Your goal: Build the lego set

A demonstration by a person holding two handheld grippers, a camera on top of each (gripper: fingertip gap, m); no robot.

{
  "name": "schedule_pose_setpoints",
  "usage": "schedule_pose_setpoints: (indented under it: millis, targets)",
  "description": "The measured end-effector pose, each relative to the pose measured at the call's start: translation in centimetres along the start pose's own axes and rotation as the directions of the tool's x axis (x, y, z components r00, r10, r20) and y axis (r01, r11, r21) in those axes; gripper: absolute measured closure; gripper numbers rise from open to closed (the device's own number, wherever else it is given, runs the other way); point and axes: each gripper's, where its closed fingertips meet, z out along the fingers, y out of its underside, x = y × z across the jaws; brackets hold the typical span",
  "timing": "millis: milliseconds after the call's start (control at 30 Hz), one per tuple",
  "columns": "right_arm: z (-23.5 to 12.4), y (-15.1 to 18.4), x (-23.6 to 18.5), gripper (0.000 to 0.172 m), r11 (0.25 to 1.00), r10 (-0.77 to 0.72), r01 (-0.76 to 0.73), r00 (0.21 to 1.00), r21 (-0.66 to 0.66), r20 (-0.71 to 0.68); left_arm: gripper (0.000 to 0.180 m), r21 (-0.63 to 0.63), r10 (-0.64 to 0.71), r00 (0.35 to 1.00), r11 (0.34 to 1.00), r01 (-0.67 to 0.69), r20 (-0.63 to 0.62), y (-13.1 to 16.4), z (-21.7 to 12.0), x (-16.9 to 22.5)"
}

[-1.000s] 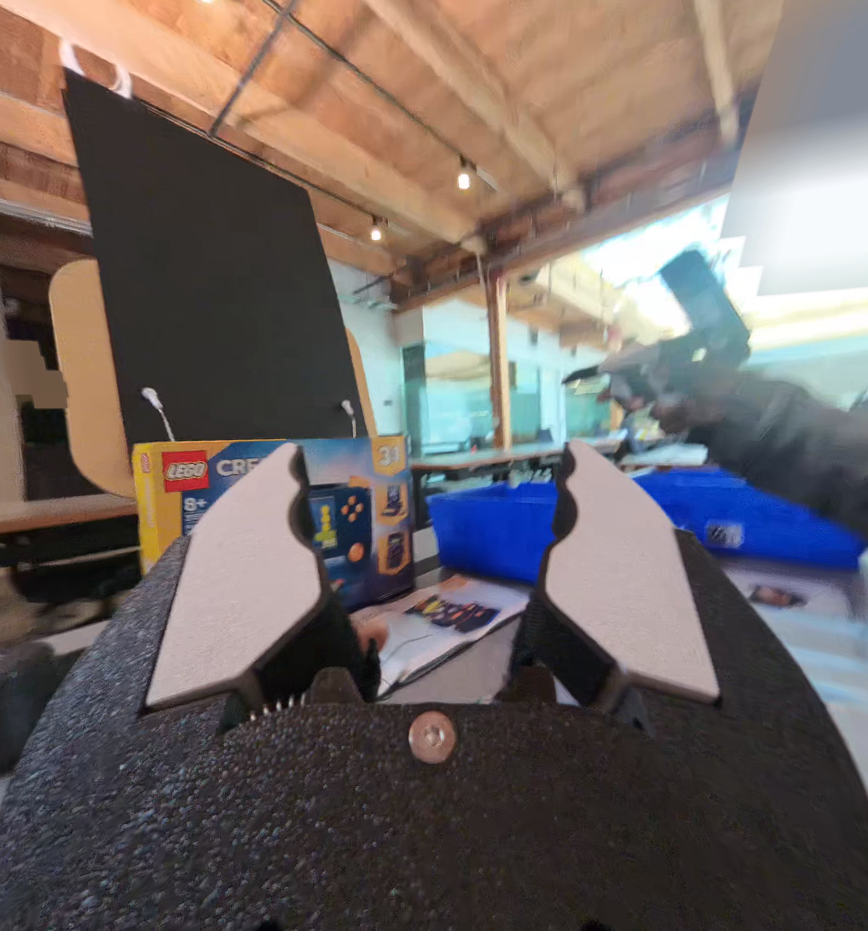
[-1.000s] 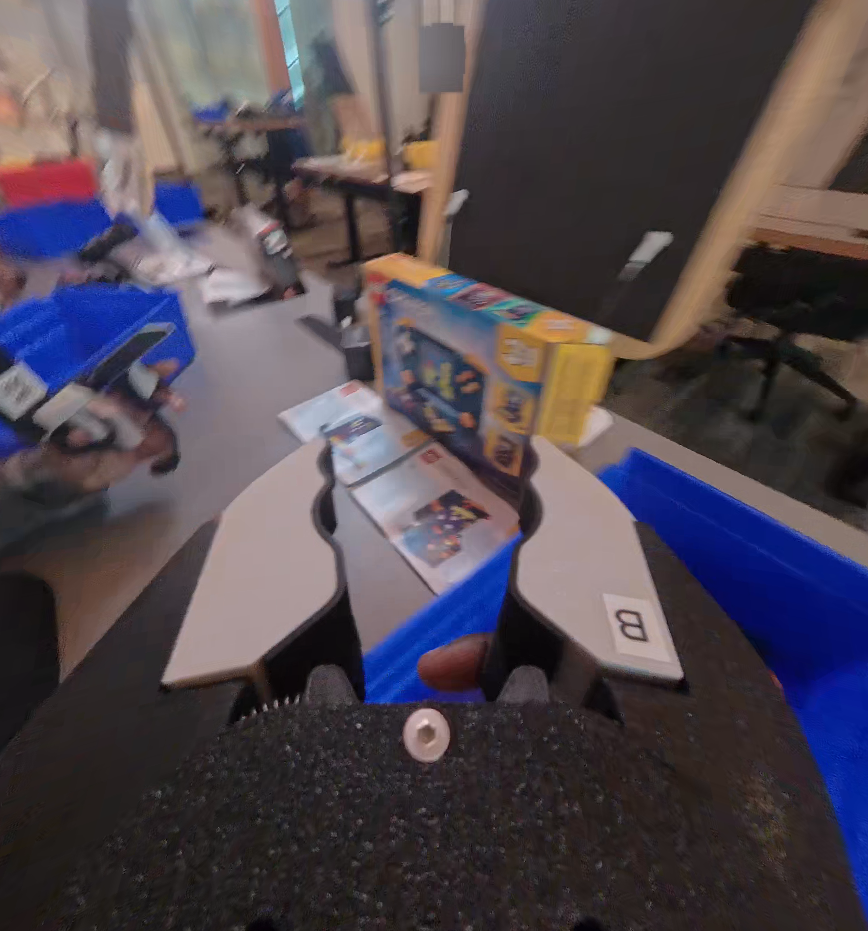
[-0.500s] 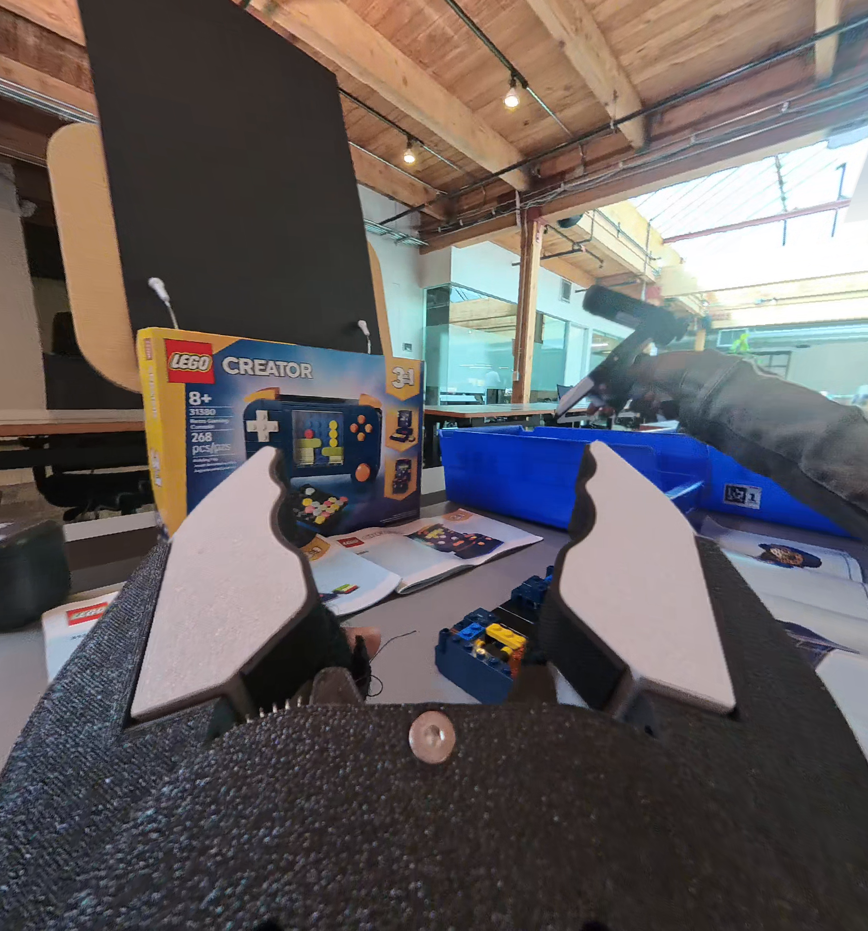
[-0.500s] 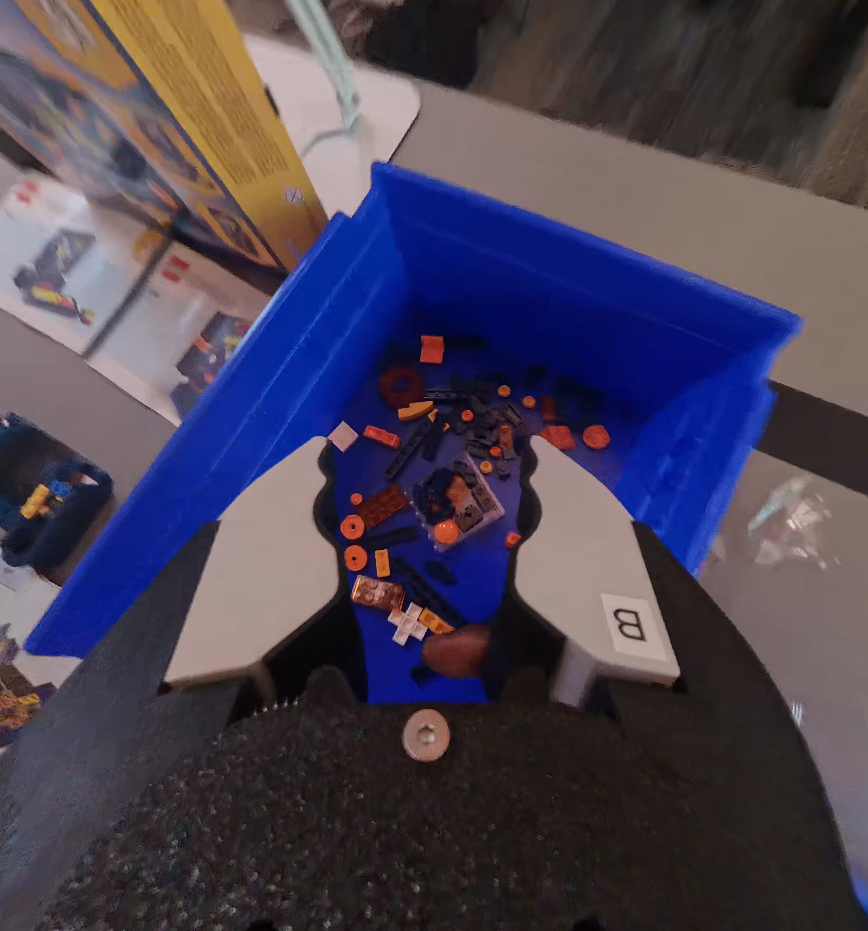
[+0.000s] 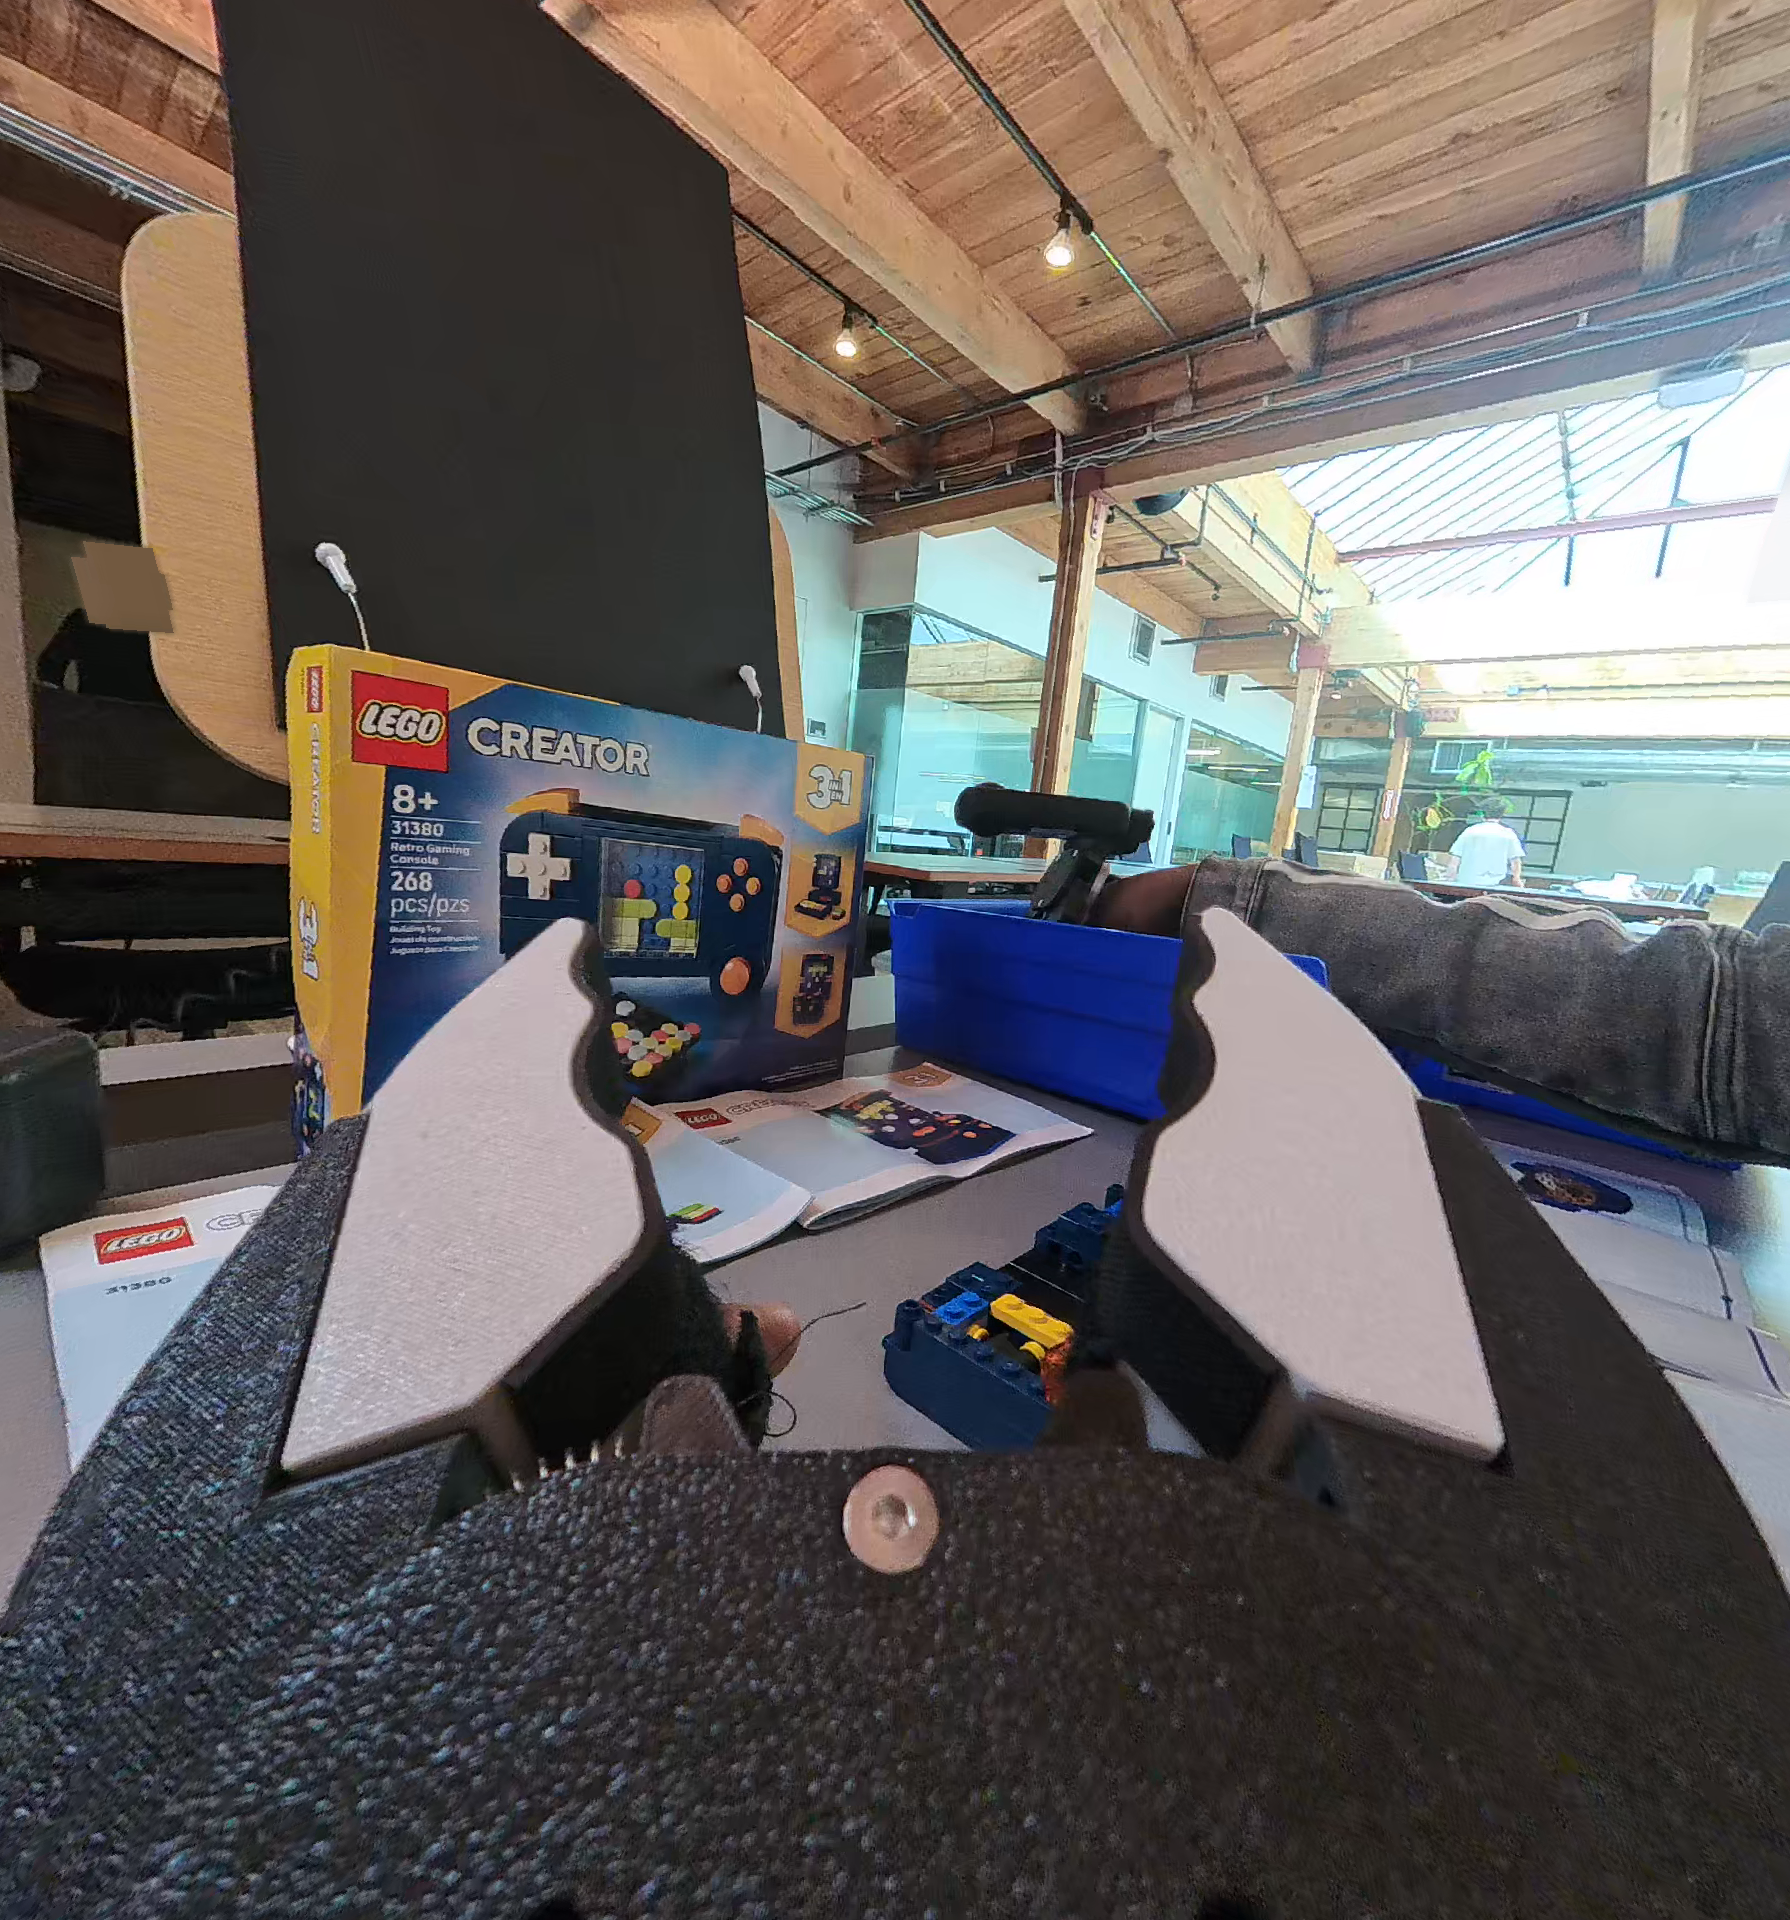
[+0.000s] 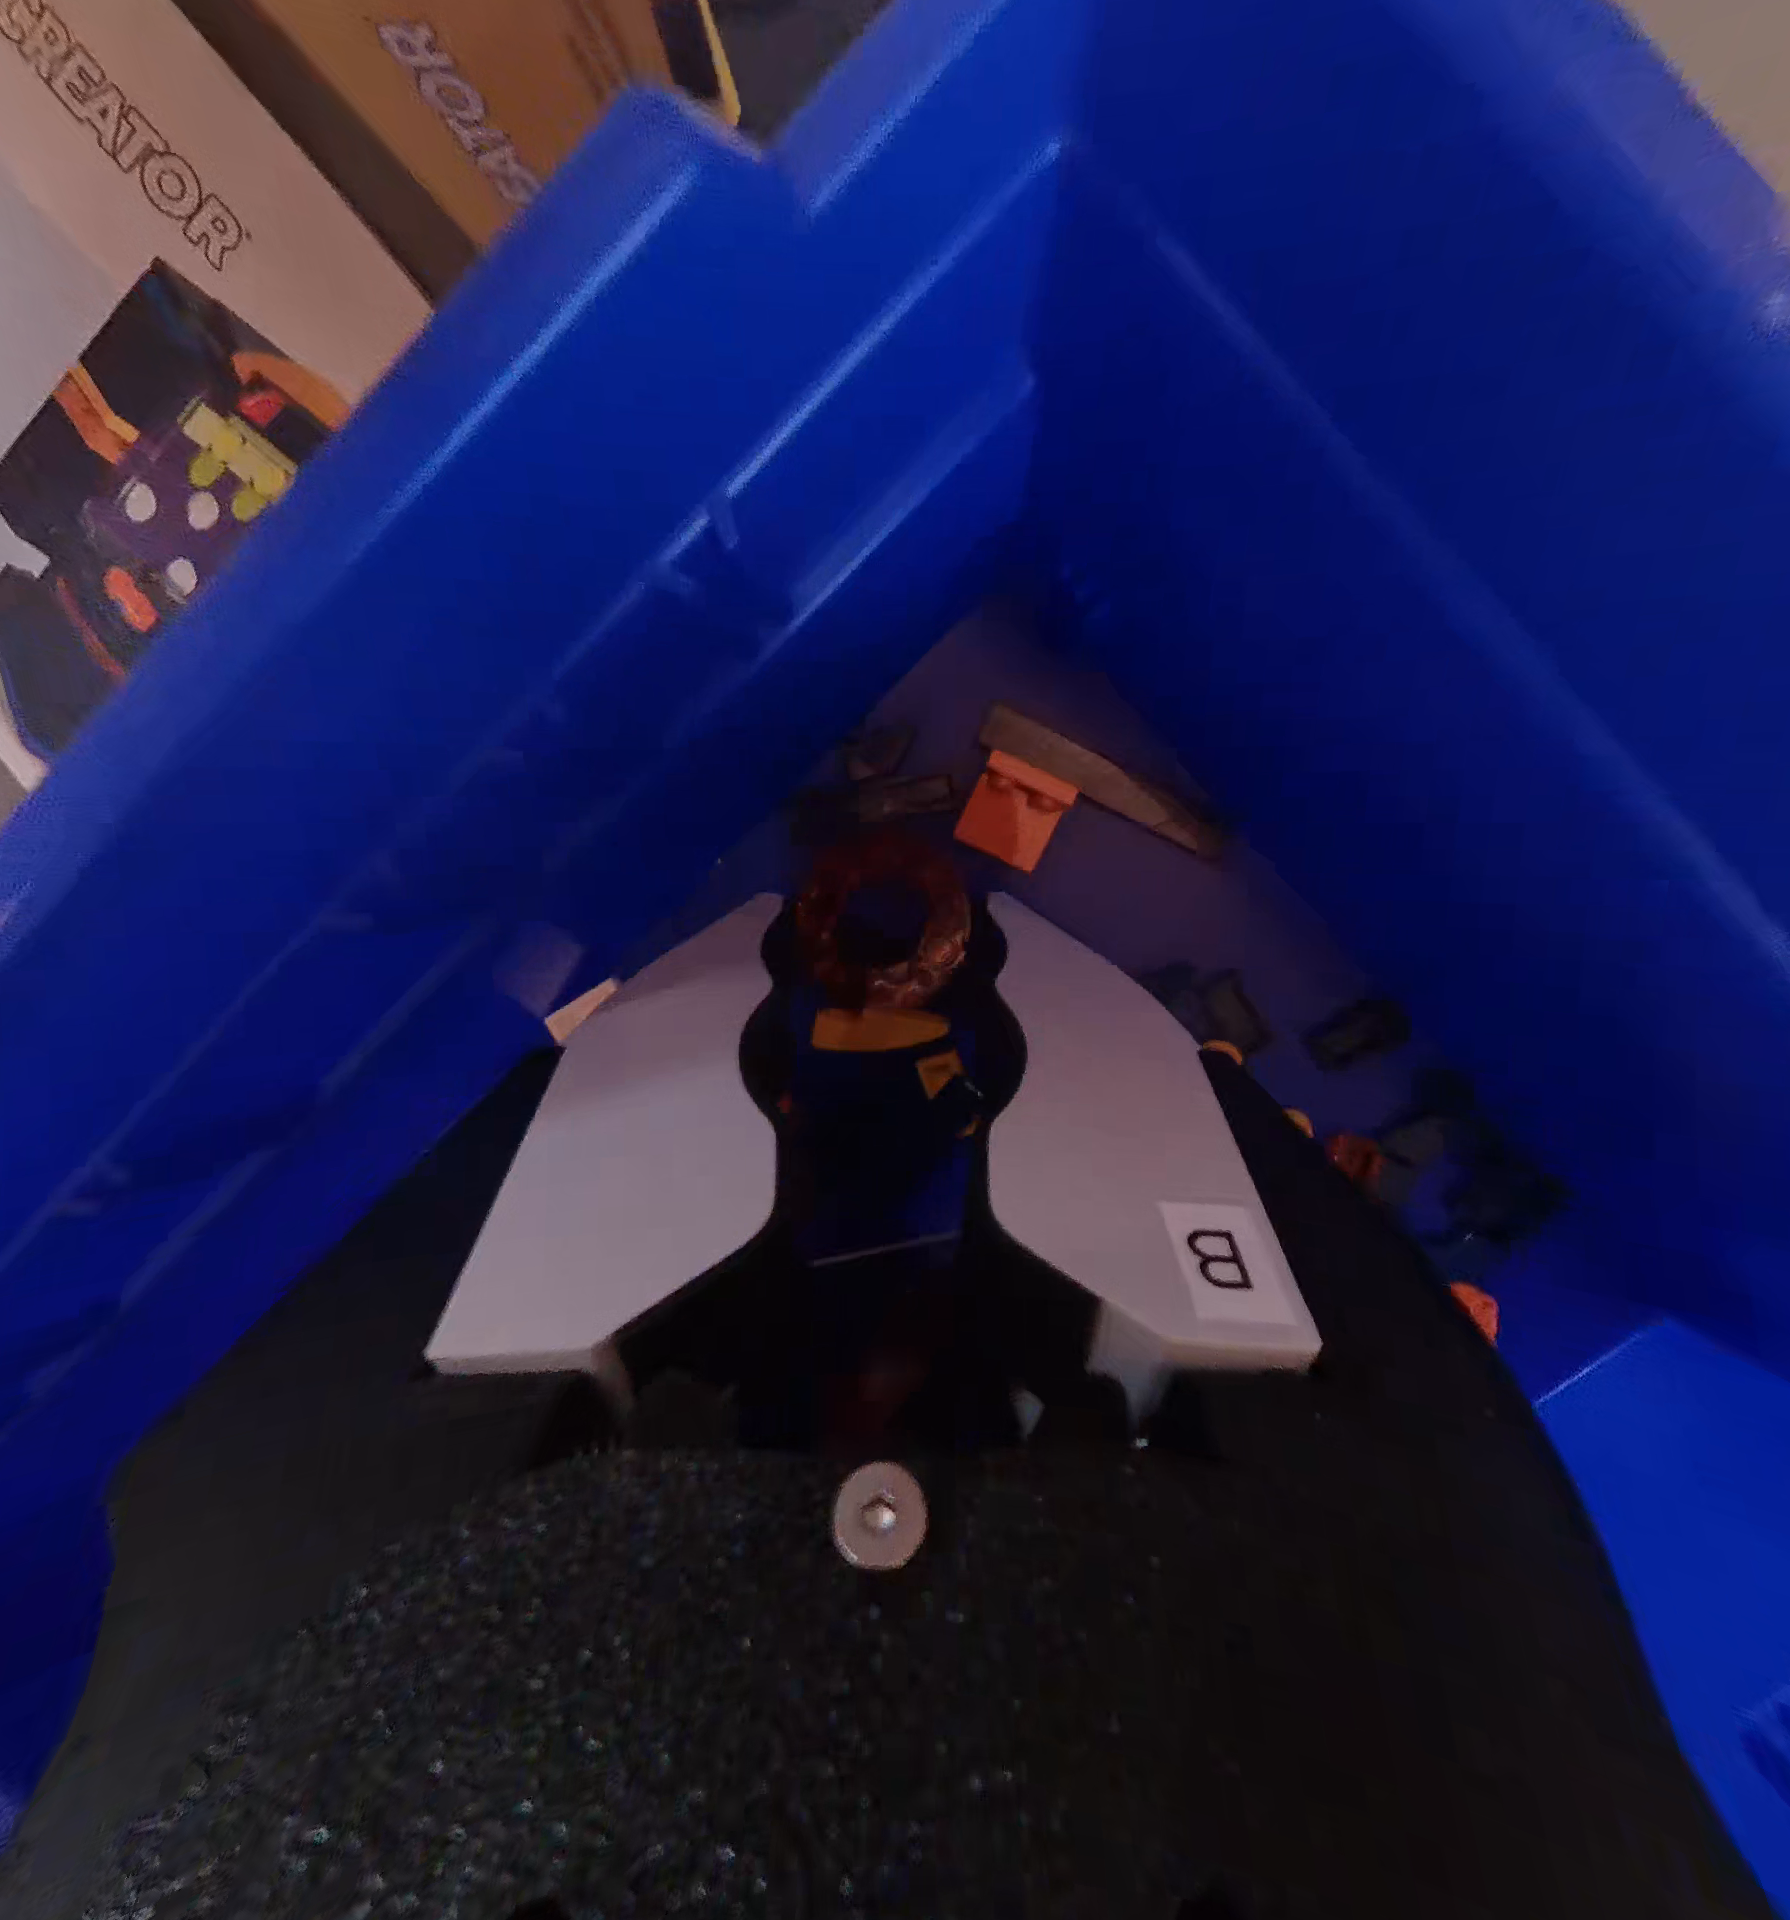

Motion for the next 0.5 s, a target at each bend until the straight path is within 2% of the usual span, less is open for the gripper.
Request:
schedule_pose_setpoints:
  millis: [67,167,233,300,400,433,500]
  targets:
    - [-0.6,0.1,0.1,0.14,1.0,-0.003,0.003,1.0,0.019,-0.021,0.079,-0.006,0.007,1.0,1.0,-0.007,-0.013,0.1,0.1,0.3]
    - [-3.3,-0.4,-0.7,0.14,0.988,0.038,-0.03,0.998,0.152,-0.05,0.08,-0.028,0.039,0.999,0.999,-0.04,-0.031,0.3,0.3,0.9]
    - [-6.2,-1.2,-1.9,0.14,0.956,0.048,-0.021,0.995,0.293,-0.083,0.082,-0.04,0.075,0.996,0.996,-0.077,-0.049,0.3,0.4,1.4]
    - [-9.8,-2.5,-4.9,0.14,0.876,0.042,-0.016,0.998,0.481,-0.044,0.085,-0.059,0.154,0.986,0.986,-0.158,-0.072,0.0,0.6,2.2]
    - [-15.6,-3.7,-12.6,0.141,0.697,-0.071,-0.074,0.982,0.713,0.172,0.092,-0.058,0.317,0.943,0.944,-0.324,-0.099,-1.1,0.9,3.7]
    - [-17.3,-3.7,-15.9,0.141,0.644,-0.139,-0.132,0.948,0.754,0.285,0.096,-0.052,0.372,0.921,0.924,-0.379,-0.118,-1.5,1.1,4.5]
    - [-20.1,-2.7,-22.7,0.141,0.596,-0.29,-0.283,0.796,0.751,0.531,0.103,-0.044,0.455,0.873,0.883,-0.468,-0.175,-2.2,1.6,6.7]
